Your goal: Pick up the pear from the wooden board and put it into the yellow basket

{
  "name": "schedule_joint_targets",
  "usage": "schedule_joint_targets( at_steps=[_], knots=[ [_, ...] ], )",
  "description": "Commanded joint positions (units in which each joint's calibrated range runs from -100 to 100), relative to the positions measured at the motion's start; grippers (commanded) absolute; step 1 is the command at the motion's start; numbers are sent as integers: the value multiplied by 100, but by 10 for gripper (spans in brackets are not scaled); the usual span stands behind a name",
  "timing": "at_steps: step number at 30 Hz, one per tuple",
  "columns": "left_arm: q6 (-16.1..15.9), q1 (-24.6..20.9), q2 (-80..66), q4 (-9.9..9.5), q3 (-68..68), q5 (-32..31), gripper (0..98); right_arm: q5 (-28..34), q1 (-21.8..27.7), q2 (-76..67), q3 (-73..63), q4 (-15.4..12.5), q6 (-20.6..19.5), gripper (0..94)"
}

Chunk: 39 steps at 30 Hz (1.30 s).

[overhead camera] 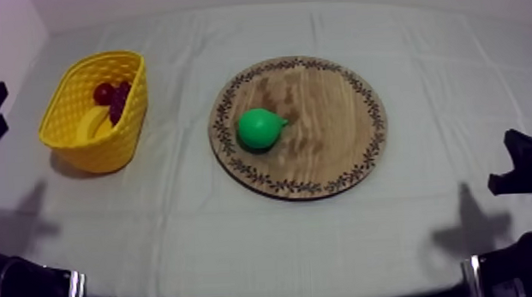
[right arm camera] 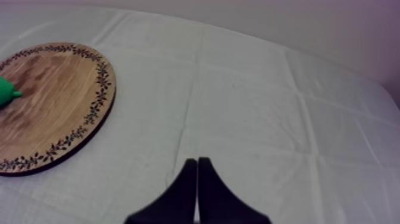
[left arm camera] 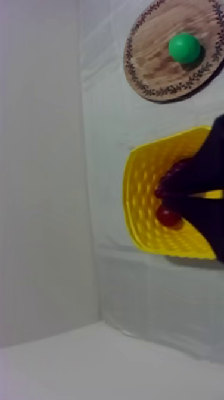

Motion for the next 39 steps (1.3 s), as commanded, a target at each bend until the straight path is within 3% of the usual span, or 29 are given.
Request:
schedule_joint_targets(
  at_steps=[1, 6, 12, 19, 25, 39],
  knots=[
    [-128, 33, 760, 35, -648, 26, 0, 0, 1, -5, 5, 2, 1, 3],
    [-446, 165, 1778, 206, -1735, 392, 0, 0, 1, -5, 5, 2, 1, 3],
    [-652, 404, 3157, 396, -3672, 1392, 0, 0, 1, -5, 5, 2, 1, 3],
    [-806, 791, 4579, 449, -5532, 1894, 0, 0, 1, -5, 5, 2, 1, 3],
    [-846, 1333, 5380, 224, -6160, 1976, 0, 0, 1, -5, 5, 2, 2, 3],
    [-501, 2236, 6484, -255, -6737, 2582, 0, 0, 1, -5, 5, 2, 1, 3]
  ],
)
